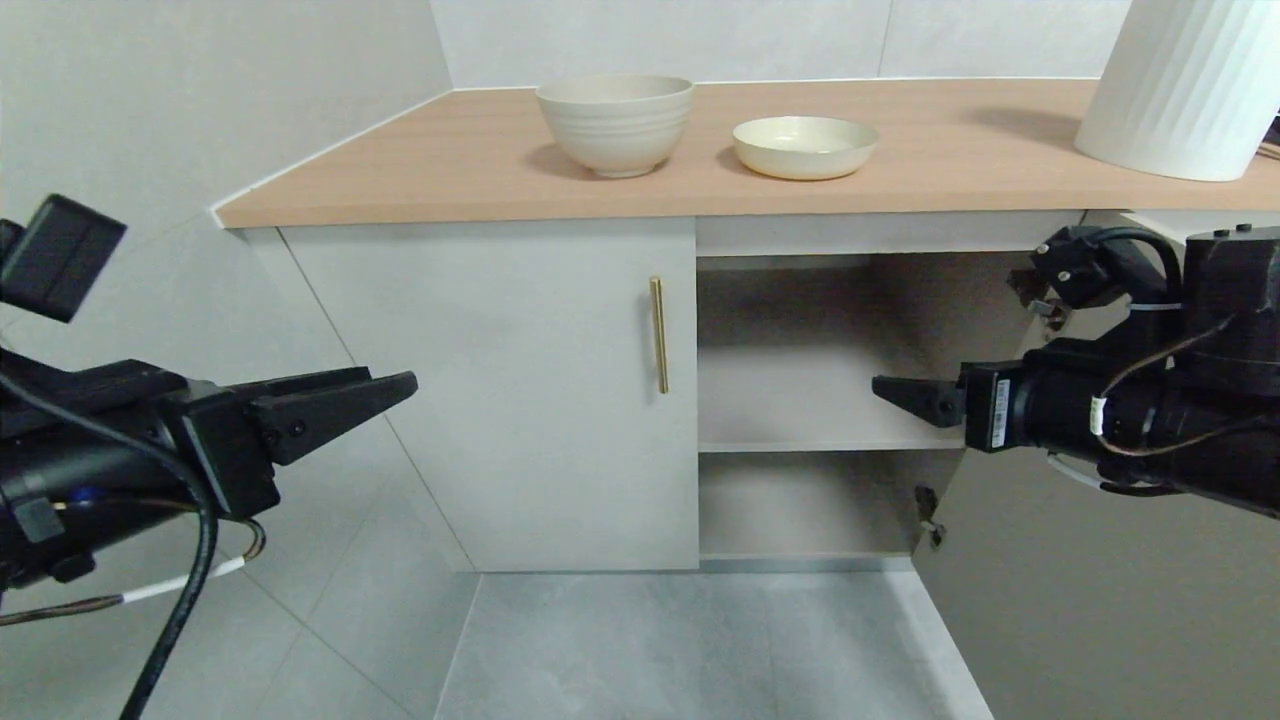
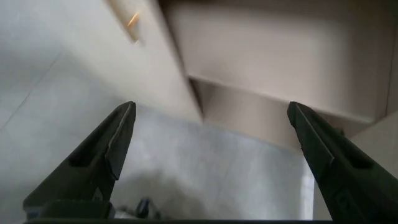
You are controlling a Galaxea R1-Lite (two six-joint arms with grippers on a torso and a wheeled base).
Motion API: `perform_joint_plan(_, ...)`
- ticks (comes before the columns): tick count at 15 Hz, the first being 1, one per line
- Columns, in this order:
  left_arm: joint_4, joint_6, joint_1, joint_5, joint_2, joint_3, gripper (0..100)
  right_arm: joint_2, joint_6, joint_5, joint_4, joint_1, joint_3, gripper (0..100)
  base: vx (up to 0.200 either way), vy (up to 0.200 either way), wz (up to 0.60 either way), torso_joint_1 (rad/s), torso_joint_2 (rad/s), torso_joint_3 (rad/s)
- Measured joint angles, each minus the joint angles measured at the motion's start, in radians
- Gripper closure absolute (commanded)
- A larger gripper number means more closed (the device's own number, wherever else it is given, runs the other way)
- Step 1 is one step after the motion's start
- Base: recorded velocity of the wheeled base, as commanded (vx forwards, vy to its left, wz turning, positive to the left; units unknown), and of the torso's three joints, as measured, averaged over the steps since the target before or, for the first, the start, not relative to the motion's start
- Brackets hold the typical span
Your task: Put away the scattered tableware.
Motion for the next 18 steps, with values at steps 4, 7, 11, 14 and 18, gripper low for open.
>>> perform_joint_plan(4, -0.004, -0.019, 0.003, 0.001, -0.03, -0.042, 0, -0.155, -0.001, 0.001, 0.187, 0.069, 0.018, 0, 0.0, 0.0, 0.0, 0.0, 0.0, 0.0)
perform_joint_plan(7, -0.004, -0.018, -0.008, 0.0, -0.029, -0.052, 0, -0.221, -0.001, -0.011, 0.218, 0.111, 0.009, 0, 0.0, 0.0, 0.0, 0.0, 0.0, 0.0)
perform_joint_plan(11, 0.003, -0.015, -0.016, -0.001, -0.017, -0.053, 0, -0.238, 0.0, -0.014, 0.214, 0.117, 0.008, 0, 0.05, 0.0, 0.0, 0.002, 0.0, -0.001)
perform_joint_plan(14, 0.006, -0.015, -0.024, -0.002, -0.012, -0.053, 0, -0.243, 0.0, -0.013, 0.212, 0.118, 0.008, 0, 0.2, 0.0, 0.0, -0.004, 0.0, 0.007)
perform_joint_plan(18, 0.004, -0.015, -0.026, -0.002, -0.01, -0.052, 0, -0.243, 0.001, -0.01, 0.212, 0.117, 0.011, 0, 0.15, 0.0, 0.0, 0.004, 0.0, 0.003)
